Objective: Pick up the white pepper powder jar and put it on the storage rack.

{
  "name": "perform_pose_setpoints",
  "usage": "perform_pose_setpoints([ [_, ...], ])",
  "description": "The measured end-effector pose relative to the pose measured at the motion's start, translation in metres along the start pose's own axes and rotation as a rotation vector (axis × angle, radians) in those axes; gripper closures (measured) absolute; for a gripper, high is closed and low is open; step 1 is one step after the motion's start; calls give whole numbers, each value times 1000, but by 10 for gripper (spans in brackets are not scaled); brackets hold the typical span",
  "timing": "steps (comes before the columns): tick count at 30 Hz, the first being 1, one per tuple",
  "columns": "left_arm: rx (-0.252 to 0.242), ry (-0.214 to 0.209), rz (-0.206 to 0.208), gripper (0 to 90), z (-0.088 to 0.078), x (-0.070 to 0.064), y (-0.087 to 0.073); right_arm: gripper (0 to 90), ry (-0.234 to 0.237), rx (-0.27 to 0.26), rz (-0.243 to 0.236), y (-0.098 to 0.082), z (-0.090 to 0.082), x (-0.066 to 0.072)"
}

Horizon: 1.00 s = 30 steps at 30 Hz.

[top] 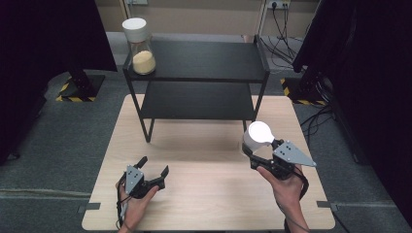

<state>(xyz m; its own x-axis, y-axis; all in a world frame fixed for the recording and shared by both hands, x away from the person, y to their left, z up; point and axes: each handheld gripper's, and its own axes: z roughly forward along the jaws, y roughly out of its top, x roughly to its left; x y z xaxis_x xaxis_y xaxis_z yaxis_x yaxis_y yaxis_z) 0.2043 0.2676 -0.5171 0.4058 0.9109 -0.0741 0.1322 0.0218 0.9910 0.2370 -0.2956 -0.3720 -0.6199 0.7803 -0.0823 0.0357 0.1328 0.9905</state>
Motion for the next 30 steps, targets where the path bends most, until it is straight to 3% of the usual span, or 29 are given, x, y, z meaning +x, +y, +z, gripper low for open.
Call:
perform_pose_setpoints([
  [30, 0, 3, 0, 84, 0, 0, 0, 304, -34, -41, -8, 38, 8, -8],
])
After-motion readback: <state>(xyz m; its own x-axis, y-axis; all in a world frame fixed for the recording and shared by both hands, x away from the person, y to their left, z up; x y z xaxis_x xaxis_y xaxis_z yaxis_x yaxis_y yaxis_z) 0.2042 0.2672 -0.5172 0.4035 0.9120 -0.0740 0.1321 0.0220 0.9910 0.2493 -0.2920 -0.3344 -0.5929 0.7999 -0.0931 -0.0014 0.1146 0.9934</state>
